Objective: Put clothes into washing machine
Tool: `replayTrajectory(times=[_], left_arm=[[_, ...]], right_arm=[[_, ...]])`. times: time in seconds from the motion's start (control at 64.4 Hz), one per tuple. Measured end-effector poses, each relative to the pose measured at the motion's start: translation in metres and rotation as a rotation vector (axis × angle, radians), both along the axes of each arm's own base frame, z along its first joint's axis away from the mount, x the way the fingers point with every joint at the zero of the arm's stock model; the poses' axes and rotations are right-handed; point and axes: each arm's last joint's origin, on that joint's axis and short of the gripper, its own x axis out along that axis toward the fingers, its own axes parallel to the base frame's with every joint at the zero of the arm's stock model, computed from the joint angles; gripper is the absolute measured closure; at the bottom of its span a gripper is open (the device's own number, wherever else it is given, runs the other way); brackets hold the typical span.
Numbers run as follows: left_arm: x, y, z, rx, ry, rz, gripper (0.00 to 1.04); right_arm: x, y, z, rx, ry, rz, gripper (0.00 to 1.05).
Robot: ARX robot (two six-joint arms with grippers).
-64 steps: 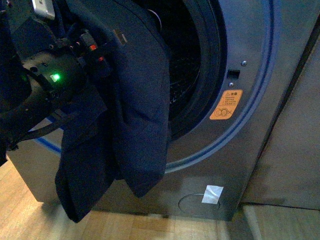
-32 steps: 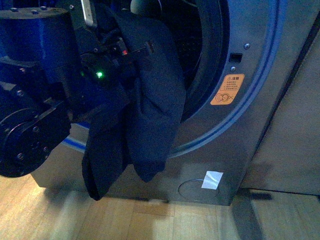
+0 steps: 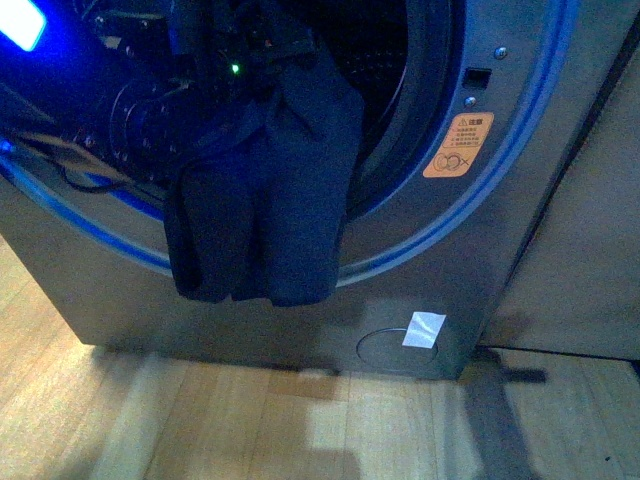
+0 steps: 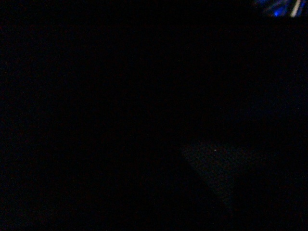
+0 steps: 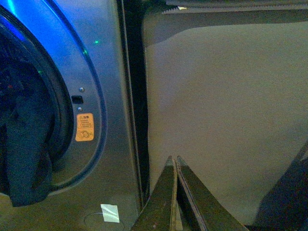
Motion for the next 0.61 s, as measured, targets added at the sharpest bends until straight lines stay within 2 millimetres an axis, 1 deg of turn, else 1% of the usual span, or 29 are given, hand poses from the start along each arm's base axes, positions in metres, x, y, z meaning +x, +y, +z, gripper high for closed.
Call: replayTrajectory(times=[0.078,0.171,0.233,0.342,0.606], left_arm=[[0.013,0.001,0.001,0.021,0.001,0.019,0.95],[0.028,-0.001,0.004,0.049,-0.002,0.038,0.95],[0.035,-0.003,0.006,0.067,-0.007,0.044,0.95],[0.049,-0.009,0.019,0.103,-0.026,0.049,0.95],[0.064,-0.020,0.053,0.134,-0.073,0.060,0.95]], right_arm=[[0.000,0.000,-0.008,0.000,0.008,0.000,1.02],[0.000,0.000,-0.009,0.000,0.010,0.000,1.02],[0.000,0.000,-0.009,0.000,0.008,0.000,1.02],[0.000,0.000,-0.009,0.000,0.008,0.000,1.02],[0.000,0.000,-0.009,0.000,0.008,0.000,1.02]])
